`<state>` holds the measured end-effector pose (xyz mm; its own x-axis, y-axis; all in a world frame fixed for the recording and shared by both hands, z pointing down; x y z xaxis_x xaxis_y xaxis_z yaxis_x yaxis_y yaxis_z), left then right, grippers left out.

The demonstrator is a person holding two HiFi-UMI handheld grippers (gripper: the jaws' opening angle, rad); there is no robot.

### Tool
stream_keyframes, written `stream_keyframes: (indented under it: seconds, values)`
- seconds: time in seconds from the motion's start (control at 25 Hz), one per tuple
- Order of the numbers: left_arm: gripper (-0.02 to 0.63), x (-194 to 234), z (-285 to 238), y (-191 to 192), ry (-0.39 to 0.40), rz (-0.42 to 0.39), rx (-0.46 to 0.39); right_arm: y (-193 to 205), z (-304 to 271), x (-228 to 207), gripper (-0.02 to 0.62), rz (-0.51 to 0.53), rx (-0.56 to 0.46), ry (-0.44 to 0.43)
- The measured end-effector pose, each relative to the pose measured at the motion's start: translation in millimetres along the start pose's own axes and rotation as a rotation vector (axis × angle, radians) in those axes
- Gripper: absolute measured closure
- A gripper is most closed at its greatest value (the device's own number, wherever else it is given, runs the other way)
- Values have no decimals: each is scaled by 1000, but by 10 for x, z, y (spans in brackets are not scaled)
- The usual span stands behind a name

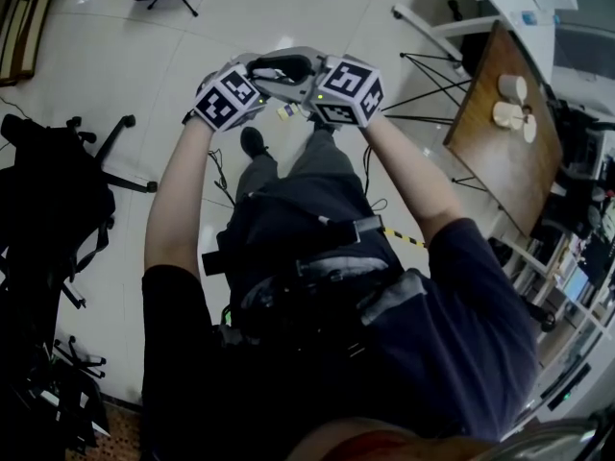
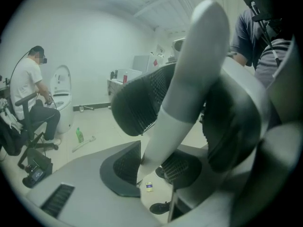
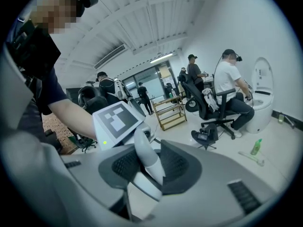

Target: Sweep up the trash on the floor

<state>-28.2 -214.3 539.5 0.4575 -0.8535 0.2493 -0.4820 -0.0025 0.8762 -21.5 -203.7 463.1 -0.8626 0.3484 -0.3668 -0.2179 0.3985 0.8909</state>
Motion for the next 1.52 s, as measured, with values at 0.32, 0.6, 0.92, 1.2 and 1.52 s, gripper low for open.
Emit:
stream_keyframes:
  seconds: [0.32, 0.6, 0.92, 1.2, 1.52]
  values:
    - [512, 66, -320, -352, 24, -86, 14, -206, 337, -251, 462, 131, -23, 100]
    - [514, 28, -405, -683, 63, -140, 27, -444, 586, -301, 472, 172, -94, 123]
    - [518, 43, 194, -1397, 0, -131, -203, -1280, 703, -196, 477, 127, -245, -51]
    - [518, -47, 996, -1721, -123, -170, -376, -1859, 449, 179, 477, 110, -330, -303]
    - [517, 45, 1909, -1611, -390, -149, -497, -2197, -281, 573, 477, 111, -341, -459]
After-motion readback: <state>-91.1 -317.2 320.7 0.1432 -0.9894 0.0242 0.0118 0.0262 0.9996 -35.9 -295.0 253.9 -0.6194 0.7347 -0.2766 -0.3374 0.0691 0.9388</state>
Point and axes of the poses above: the fingertips, and each gripper's own axes: z backward along the fingers, x to its left, y out of its underside, the point moved 5 cm from there along z, backward along the fingers, and after that the axes turned 11 degrees about -x, right-handed, at the moved point
